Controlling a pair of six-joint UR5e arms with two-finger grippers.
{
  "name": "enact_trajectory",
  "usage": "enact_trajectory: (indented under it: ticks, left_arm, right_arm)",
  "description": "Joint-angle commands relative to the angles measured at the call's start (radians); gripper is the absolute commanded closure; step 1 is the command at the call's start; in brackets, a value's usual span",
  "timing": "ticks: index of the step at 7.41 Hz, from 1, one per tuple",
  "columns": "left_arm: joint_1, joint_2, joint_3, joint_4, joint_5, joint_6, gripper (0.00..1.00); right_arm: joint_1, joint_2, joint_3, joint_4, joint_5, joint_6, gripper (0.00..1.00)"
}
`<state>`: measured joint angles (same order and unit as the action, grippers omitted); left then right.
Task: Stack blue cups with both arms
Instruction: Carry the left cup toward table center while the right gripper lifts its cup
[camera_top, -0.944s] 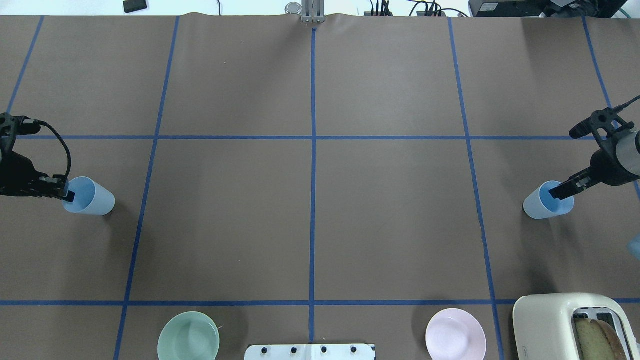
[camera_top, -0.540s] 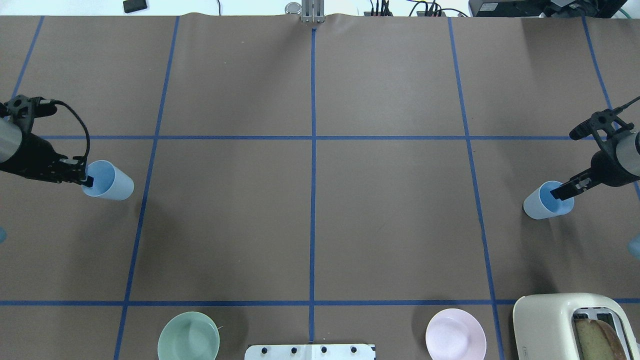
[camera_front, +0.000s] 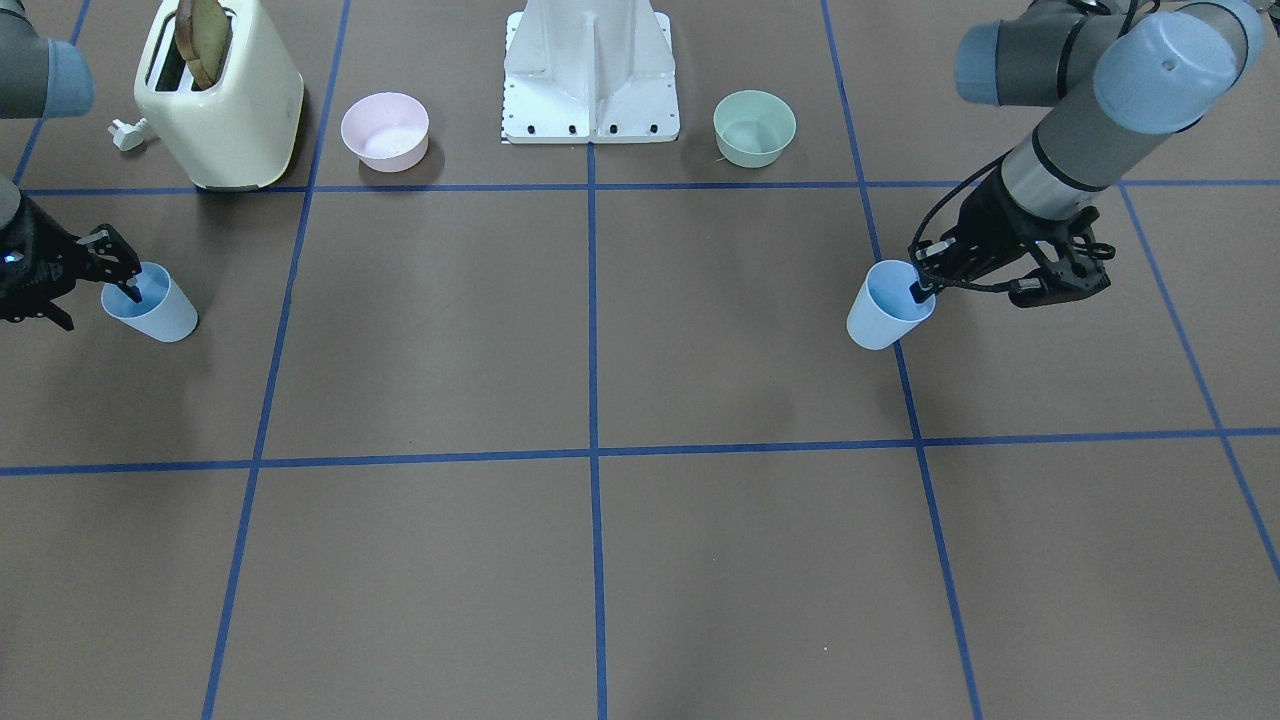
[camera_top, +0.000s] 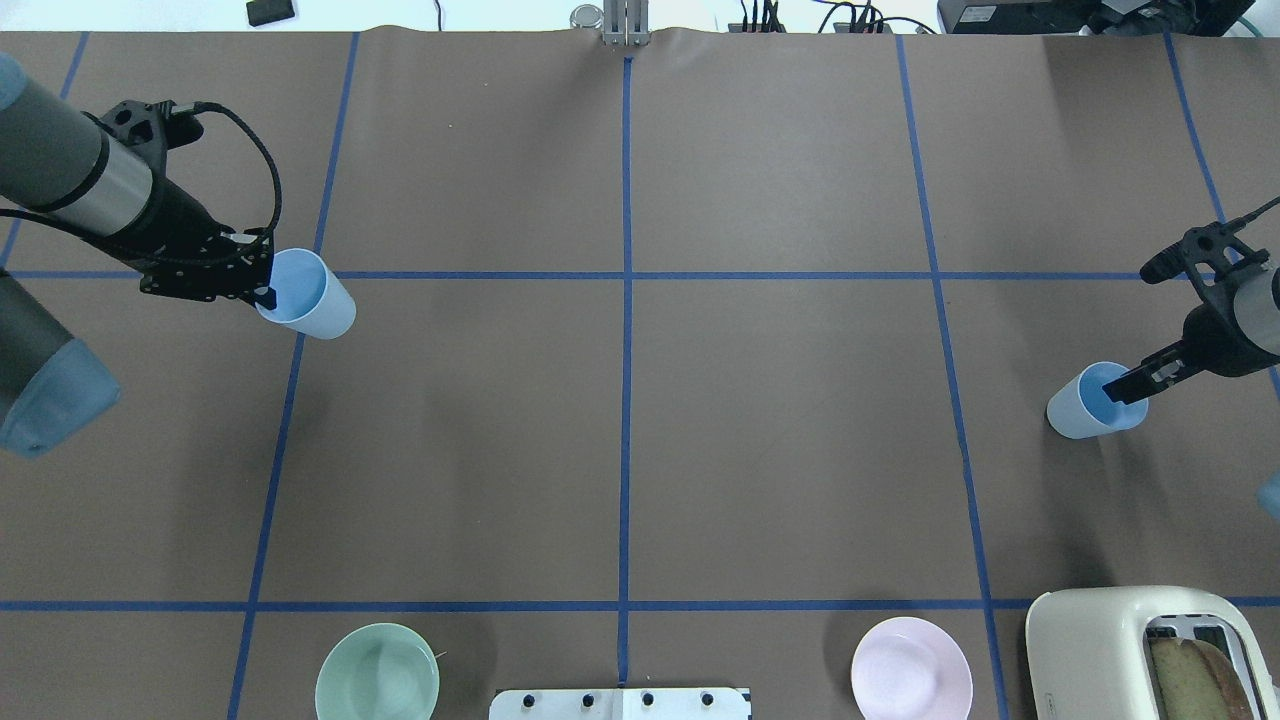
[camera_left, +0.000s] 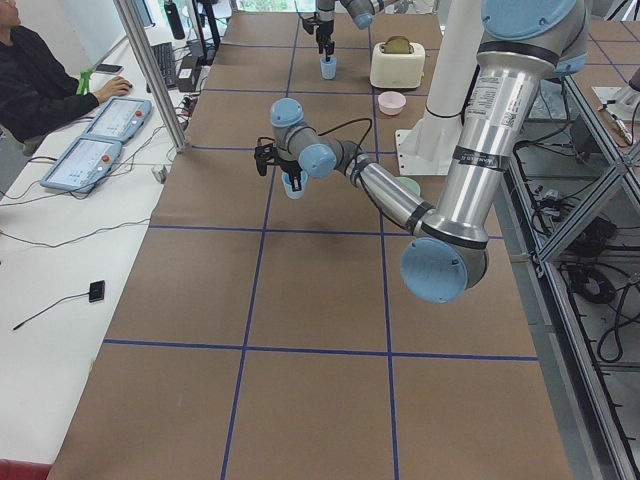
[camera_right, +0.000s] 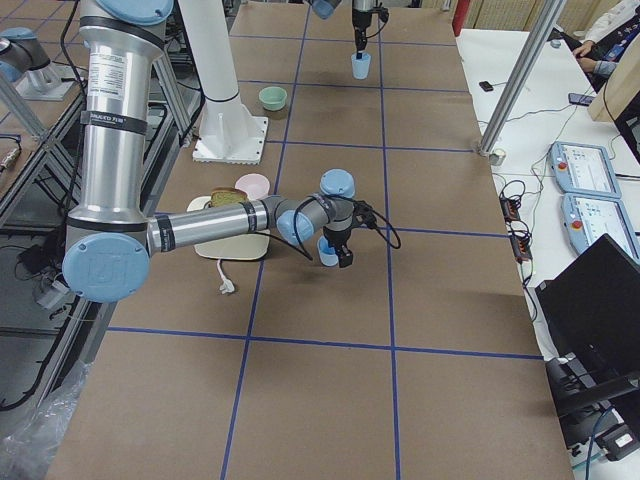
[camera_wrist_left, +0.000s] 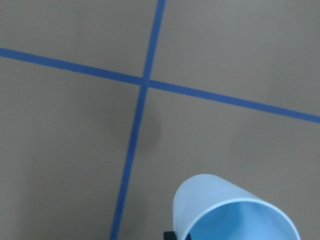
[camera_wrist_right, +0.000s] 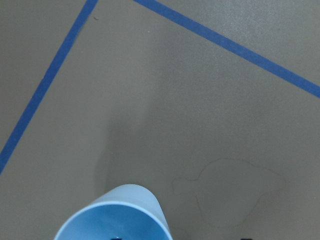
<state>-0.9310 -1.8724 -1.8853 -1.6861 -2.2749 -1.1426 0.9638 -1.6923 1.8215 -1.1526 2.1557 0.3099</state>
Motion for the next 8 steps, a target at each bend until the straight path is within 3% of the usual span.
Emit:
enact_trajectory:
  ticks: [1,4,8]
  left_arm:
    - [0.024,-0.143,0.012,0.135,0.002,-0.048,1.0]
    - [0.046,-0.237,0.081,0.157,0.008,-0.078,1.0]
    - [0.142,-0.371,0.176,0.148,0.02,-0.132,1.0]
  right_arm:
    - [-0.016,0.0,-0.002,-0.004,-0.01,0.0,0.6]
    - [-0.022,0.006,-0.001,-0.009,0.001,-0.003,0.98]
    - [-0.001,0.044,0.002,-0.015,0.013,-0.006,1.0]
